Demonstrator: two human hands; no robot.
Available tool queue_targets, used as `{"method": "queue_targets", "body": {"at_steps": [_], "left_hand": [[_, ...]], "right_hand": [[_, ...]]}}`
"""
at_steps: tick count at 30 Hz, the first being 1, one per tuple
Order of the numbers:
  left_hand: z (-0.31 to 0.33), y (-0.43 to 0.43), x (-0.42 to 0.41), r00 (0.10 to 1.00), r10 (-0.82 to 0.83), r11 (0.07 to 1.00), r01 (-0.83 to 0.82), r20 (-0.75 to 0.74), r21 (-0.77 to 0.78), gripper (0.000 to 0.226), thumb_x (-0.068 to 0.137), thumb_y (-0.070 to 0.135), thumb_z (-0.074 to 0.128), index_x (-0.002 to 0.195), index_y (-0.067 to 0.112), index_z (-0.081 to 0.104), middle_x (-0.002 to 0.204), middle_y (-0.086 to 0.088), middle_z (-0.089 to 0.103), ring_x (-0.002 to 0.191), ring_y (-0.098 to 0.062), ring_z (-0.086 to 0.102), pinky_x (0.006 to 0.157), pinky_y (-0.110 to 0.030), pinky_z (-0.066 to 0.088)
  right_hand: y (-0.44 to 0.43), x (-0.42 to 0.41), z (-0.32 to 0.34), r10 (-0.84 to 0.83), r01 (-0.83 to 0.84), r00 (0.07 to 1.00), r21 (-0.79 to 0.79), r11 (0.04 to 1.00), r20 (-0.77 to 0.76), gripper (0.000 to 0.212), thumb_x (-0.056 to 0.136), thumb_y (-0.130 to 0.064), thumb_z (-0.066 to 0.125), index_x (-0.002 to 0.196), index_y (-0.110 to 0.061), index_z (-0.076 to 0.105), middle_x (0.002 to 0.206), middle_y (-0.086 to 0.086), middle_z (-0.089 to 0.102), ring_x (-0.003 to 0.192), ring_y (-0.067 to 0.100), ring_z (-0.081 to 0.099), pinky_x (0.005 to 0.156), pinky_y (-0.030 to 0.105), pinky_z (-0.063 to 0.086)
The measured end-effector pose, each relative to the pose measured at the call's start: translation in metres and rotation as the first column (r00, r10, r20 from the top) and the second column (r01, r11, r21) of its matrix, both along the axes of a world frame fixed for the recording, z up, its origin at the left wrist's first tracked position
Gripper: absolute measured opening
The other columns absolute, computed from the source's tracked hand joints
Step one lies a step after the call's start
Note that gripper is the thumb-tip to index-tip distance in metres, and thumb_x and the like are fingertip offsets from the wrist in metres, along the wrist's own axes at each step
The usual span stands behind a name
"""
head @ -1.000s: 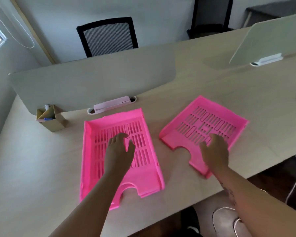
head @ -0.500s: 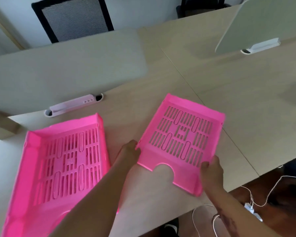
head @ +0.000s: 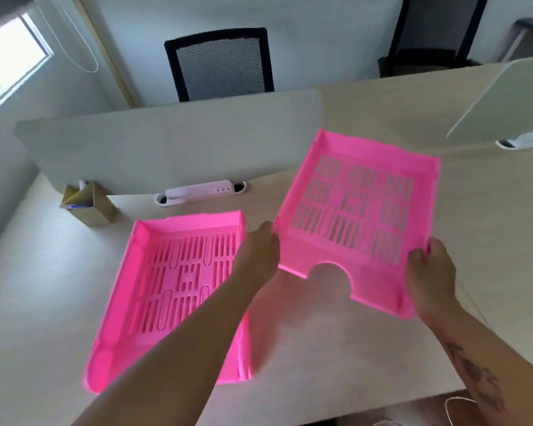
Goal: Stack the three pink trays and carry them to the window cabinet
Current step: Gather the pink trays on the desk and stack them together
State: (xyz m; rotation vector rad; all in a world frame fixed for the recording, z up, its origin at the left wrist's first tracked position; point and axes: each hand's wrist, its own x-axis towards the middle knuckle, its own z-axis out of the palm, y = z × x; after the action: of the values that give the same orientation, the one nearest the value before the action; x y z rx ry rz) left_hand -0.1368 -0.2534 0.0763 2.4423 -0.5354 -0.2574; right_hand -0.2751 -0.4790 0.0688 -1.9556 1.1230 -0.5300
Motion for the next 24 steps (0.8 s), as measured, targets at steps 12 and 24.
{"method": "queue_targets", "body": {"at_steps": [12,24], "left_hand": [[0.024,0.288,-0.026,0.935,0.346,0.934,-0.351,0.077,0.062,0.027,0.099,0.018,0.035,0.084,0.006,0.054,0.073,-0.007,0.060,0.063,-0.024,0.058,0.052,-0.032,0.044],[-0.022,0.328,-0.070,0.914,0.393,0.916,-0.398,-0.095,-0.039,0.023,0.099,0.015,0.039,0.085,0.003,0.054,0.072,-0.009,0.062,0.059,-0.024,0.057,0.051,-0.035,0.043]], "right_hand": [[0.241,0.064,0.018,0.371,-0.379,0.924,0.092,0.921,0.098,0.022,0.096,-0.003,0.036,0.104,-0.003,0.056,0.077,0.004,0.054,0.064,0.022,0.051,0.053,0.030,0.042],[0.282,0.040,-0.012,0.476,-0.462,0.872,0.127,0.878,-0.115,0.032,0.101,-0.012,0.032,0.126,-0.005,0.050,0.086,0.004,0.060,0.064,0.022,0.060,0.056,0.038,0.055]]}}
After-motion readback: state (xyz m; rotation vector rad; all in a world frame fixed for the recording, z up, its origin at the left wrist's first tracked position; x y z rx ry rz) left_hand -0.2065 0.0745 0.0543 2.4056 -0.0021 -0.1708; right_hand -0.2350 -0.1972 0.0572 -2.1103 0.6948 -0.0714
